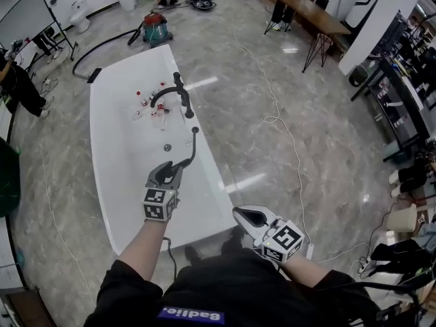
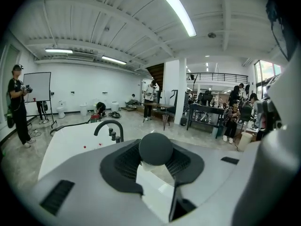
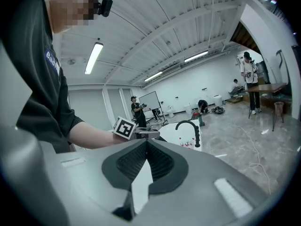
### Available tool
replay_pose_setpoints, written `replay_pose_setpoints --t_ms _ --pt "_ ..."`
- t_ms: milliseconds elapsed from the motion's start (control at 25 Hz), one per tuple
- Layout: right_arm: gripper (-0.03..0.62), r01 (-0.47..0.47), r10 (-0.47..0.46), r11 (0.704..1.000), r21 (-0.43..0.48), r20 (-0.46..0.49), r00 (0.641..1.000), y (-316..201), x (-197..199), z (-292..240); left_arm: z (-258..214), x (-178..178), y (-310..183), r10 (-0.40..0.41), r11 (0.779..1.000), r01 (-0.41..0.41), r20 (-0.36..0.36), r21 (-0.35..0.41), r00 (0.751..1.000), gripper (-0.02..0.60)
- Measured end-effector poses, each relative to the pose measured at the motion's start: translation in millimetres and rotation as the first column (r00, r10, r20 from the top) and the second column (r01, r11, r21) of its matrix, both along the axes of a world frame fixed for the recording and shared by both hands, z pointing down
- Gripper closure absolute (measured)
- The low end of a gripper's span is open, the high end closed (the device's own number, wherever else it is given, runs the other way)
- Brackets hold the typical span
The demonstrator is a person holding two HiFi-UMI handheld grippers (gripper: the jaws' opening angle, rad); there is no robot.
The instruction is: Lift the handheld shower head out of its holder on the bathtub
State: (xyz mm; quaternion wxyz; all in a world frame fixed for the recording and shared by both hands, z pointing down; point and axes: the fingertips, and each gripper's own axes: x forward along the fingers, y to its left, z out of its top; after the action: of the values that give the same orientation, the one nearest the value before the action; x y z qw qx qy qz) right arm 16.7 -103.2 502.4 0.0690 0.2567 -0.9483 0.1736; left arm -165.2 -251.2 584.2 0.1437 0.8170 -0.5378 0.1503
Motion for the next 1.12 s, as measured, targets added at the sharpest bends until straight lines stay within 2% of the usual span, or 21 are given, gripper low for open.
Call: replay_pose_setpoints --t_ms 160,480,840,1120 --pt "0.592 0.024 -0.024 1.0 0.02 0.001 1.0 11.5 -20.5 -13.5 -33.6 -2.8 46.1 0.029 0.999 -0.029 -0.004 0.043 1.0 0.446" --pt "0.592 0.042 -0.042 0.997 0.06 -0.007 0.999 34.5 -48.5 -34.0 -87.4 -4.9 129.2 0.039 0.995 -0.035 -0.046 0.09 0.998 0.446" --pt "0.592 0.074 -0.073 0.994 0.079 -0.012 0.997 59.3 -88.1 -34.8 -132.2 -6.4 196.6 0.133 0.977 -0.126 -0.028 0.17 0.991 0.446" --pt "0.592 0.085 -0.085 0.99 0.111 0.0 0.996 67.2 -101.4 -44.5 -166.5 6.9 229.8 0.177 0.961 -0.158 -0.064 0.227 0.982 0.446"
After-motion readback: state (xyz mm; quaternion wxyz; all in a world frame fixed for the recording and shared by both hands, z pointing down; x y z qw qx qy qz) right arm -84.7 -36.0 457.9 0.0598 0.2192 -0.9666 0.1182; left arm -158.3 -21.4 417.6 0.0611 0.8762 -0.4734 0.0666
